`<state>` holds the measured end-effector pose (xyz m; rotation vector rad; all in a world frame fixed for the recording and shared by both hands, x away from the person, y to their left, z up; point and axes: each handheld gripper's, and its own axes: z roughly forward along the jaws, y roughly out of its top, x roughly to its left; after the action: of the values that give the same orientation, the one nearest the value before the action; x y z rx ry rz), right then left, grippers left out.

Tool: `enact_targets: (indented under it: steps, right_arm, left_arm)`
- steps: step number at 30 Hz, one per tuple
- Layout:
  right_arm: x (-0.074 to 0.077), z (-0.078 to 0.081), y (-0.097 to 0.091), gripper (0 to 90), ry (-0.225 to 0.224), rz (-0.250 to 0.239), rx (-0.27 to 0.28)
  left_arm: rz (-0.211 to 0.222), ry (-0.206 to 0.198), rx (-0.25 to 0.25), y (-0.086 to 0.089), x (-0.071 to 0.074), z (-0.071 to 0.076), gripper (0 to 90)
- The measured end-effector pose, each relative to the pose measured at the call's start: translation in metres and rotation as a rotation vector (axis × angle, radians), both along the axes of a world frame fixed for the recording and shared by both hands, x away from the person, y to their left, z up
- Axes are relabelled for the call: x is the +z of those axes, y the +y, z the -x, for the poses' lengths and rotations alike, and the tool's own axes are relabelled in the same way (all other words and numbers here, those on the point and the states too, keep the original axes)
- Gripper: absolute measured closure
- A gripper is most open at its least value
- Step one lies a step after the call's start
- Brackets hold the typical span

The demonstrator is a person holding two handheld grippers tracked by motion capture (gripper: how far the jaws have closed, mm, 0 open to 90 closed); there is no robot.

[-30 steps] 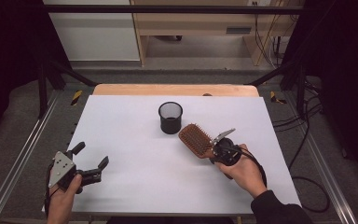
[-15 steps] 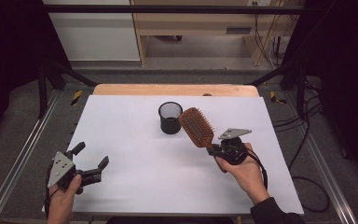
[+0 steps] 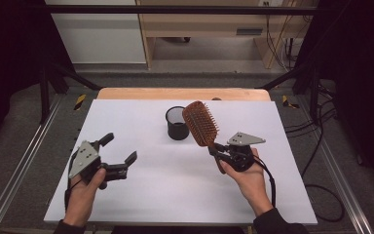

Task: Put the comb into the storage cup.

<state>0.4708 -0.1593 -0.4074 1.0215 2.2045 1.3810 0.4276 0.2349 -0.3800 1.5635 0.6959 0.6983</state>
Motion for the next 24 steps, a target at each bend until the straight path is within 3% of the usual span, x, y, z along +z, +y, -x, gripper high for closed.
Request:
enact_targets:
  steps: [6,12,15,24]
  right_arm:
    - [0.005,-0.001,0.01,72.7,-0.035,-0.027,0.023]
    - [0.009,-0.002,0.018,72.7,-0.051,-0.068,0.038]
    - [0.009,0.001,0.022,72.7,-0.059,-0.084,0.043]
    - [0.009,0.008,0.034,72.7,-0.089,-0.101,0.069]
  left_arm:
    - [0.003,0.035,-0.087,-0.042,0.013,-0.016,2.4]
    - [0.016,0.043,-0.152,-0.076,0.022,-0.021,2.7]
    - [0.053,0.054,-0.17,-0.085,0.025,-0.023,2.9]
    - [0.094,0.078,-0.182,-0.1,0.027,-0.025,3.4]
